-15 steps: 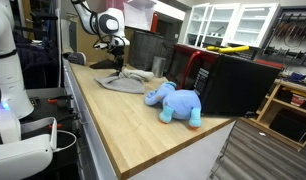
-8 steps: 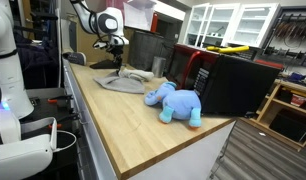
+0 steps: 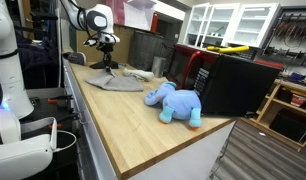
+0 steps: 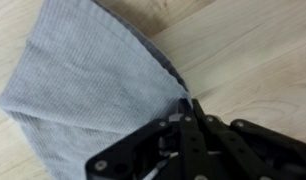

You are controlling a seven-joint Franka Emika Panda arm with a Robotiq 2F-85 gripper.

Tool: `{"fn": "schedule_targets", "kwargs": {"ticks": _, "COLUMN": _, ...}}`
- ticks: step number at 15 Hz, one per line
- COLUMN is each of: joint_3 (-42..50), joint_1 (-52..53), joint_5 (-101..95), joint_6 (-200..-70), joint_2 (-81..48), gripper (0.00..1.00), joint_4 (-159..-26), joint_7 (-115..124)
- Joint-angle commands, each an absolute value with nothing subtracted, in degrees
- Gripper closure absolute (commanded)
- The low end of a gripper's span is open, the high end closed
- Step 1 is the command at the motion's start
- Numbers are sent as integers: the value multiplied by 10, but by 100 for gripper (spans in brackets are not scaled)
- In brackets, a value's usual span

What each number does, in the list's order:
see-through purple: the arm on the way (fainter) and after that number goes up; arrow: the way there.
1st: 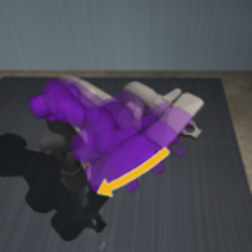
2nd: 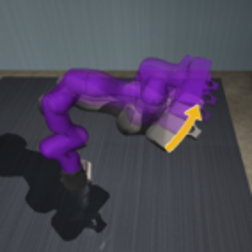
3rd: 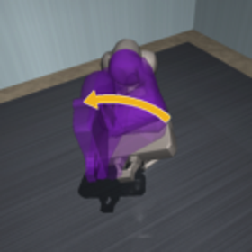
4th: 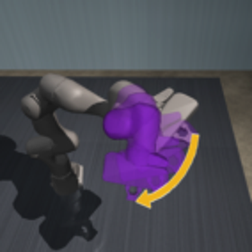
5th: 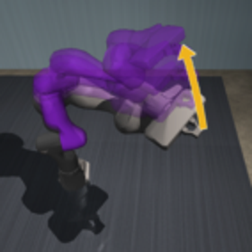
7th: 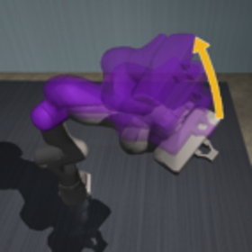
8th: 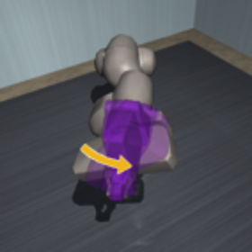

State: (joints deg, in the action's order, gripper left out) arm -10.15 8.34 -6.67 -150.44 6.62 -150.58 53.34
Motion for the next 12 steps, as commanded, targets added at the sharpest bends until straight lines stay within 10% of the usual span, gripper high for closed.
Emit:
{"fn": "schedule_targets", "kwargs": {"ticks": 1, "joint_3": -109, "joint_1": 114, "joint_5": 30, "joint_6": -1505, "joint_2": 134, "gripper": 99, "joint_4": -1535, "joint_7": 434}}
{"fn": "schedule_targets", "kwargs": {"ticks": 12, "joint_3": -114, "joint_1": 205, "joint_5": 111, "joint_6": -1470, "joint_2": 256, "gripper": 99, "joint_4": -1592, "joint_7": 89}}
